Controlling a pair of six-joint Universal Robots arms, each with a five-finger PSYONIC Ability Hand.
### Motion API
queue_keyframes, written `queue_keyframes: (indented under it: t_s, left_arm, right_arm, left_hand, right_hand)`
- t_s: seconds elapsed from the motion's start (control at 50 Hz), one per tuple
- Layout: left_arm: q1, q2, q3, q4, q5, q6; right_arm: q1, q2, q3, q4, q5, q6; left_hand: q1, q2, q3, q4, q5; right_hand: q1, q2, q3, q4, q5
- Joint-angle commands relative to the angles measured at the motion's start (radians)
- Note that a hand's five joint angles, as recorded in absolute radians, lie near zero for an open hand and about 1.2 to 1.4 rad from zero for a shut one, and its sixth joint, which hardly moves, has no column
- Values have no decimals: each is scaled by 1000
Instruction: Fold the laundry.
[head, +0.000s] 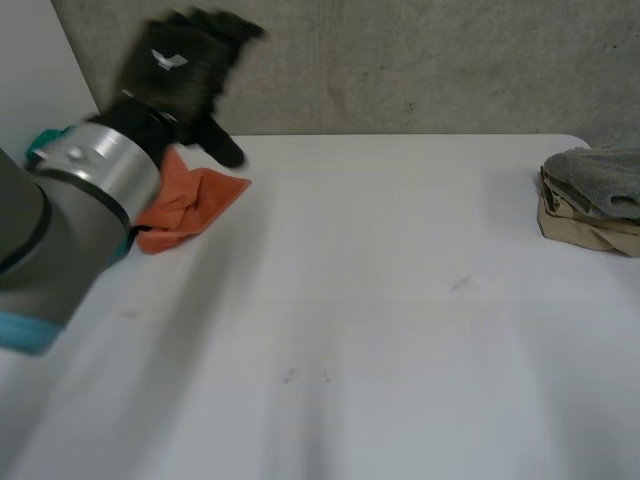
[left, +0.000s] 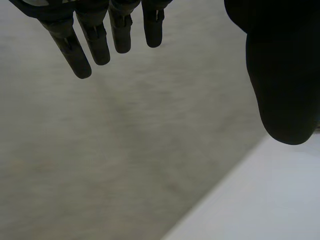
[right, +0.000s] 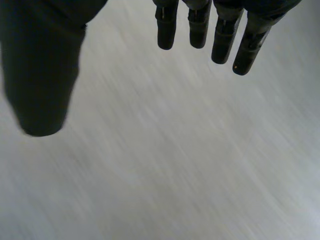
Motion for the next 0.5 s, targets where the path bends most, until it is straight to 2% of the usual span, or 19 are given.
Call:
queue_keyframes:
  t_s: [0.02,0.08,0.1,0.16,0.24,0.32,0.4,0.5]
  left_arm:
    - [221,-93,74,99,-64,79]
    - [318,-173,117,91,-12,135]
    - [362,-232,150,81,28,170]
    - [422,-373,224,65,108,239]
    - [448,-573,352,65,174,322]
    - [485,-684,442,65,214,336]
    - [491,-799,528,61,283,336]
    - [490,-898,609,42,287,340]
  right_arm:
    - [305,-143,349,-136,-386,88]
    - [388,-135,409,-101,-406,47]
    - [419,-127,435,-63,-399,16]
    - [464,-85,467,58,-368,-70]
    - [536,13,473,227,-270,-217]
    - [573,47,490,262,-202,-277]
    - [579,51,515,259,-187,-290]
    - [576,52,519,256,-187,-287]
  left_hand:
    - [29,11,1,11,-5]
    - [40,22,13,23,7]
    - [61,43,33,43,27]
    - [99,81,72,81,65]
    - [155,137,127,137,121]
    - [176,158,148,158,142]
    - [190,172,163,172,156]
    - [272,254,245,254,238]
  right_hand:
    - [-40,-49,-38,-65,-67]
    - [-40,-49,-38,-65,-67]
    - [-40,-49,-38,-65,-67]
    - [-40,-49,-38,-65,-67]
    - [-40,-49,-38,-65,-67]
    - [-40,-49,-38,-65,-67]
    - [-40,-49,-38,-65,-67]
    - [-40,-49,-38,-65,-67]
